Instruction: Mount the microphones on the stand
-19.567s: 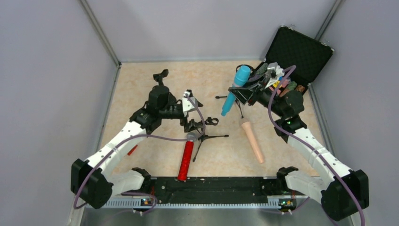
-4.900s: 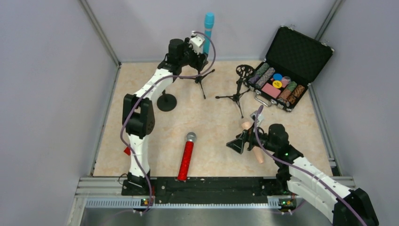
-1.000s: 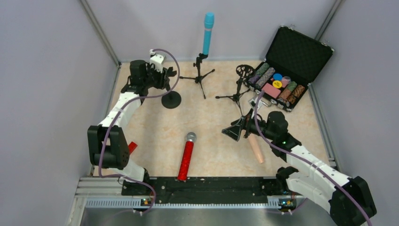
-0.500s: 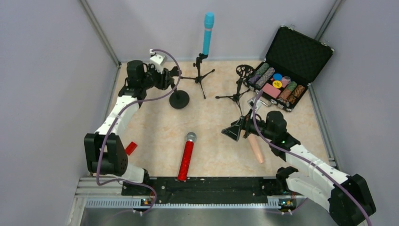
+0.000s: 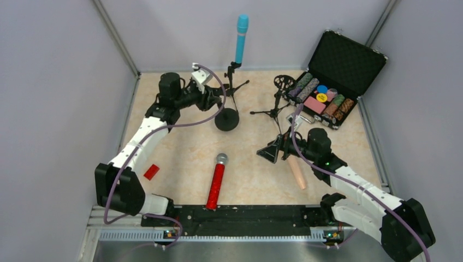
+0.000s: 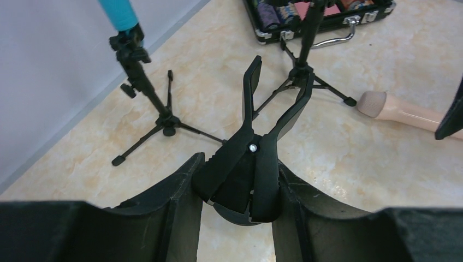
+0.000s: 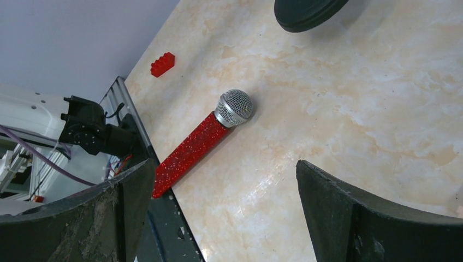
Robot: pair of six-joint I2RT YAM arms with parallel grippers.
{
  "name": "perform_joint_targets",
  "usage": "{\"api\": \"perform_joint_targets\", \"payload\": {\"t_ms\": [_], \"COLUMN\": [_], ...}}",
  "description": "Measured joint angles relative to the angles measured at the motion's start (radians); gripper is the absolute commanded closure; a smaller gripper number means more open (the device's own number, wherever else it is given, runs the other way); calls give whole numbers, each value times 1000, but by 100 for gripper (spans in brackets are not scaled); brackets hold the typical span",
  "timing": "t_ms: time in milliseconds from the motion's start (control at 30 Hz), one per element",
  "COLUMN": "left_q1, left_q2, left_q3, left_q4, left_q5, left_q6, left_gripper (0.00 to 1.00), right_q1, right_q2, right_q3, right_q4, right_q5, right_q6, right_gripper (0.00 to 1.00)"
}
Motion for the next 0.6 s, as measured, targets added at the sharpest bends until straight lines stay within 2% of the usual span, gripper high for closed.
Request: {"api": "perform_joint_targets", "payload": {"t_ms": [267,600], "left_q1": [-119,-184], "left_q2": [-10,7], "left_q3": [0,0], "left_q4": [-40,-125], "left_q5": [-4,6], "left_q6": [42,87], "left_gripper": [89,89], "right_q1": [0,0], "right_q2": [0,0], "right_q3": [0,0], "right_q4": [5,10], "right_q5": [4,8], "right_q6": [0,1], "right_gripper": [3,3]}}
